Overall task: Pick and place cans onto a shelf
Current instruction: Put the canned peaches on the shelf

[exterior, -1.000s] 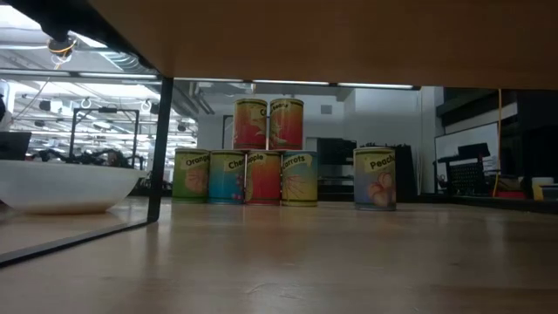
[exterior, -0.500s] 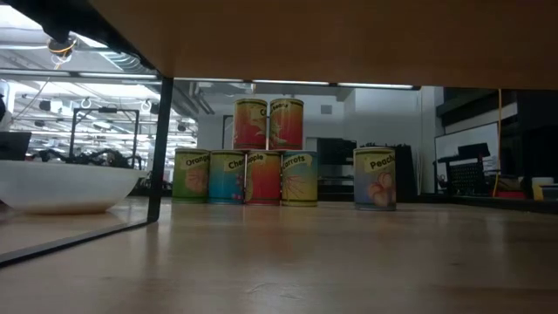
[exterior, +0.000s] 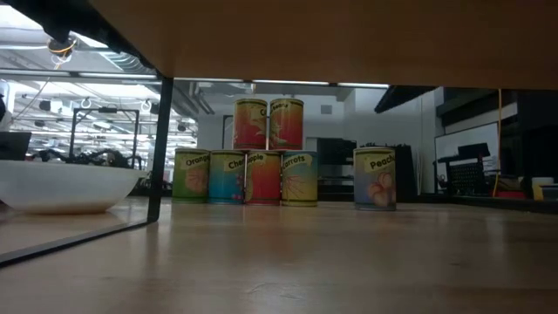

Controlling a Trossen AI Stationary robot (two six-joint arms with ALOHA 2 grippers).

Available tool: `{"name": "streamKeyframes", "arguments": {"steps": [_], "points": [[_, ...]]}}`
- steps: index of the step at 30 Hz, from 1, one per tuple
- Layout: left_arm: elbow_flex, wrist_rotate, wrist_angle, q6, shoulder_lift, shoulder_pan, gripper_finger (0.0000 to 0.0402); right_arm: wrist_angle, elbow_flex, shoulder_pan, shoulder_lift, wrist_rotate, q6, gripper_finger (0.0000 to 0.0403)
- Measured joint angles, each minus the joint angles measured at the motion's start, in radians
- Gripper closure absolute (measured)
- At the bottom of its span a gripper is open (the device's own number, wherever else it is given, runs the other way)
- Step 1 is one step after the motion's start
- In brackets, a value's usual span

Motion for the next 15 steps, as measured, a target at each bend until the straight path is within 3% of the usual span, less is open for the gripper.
{"name": "streamKeyframes", "arguments": {"steps": [15], "points": [[0.000, 0.000, 0.000, 0.001, 0.000, 0.000, 0.0333, 0.000, 0.000, 0.000, 0.148, 0.003, 0.000, 0.0218]]}}
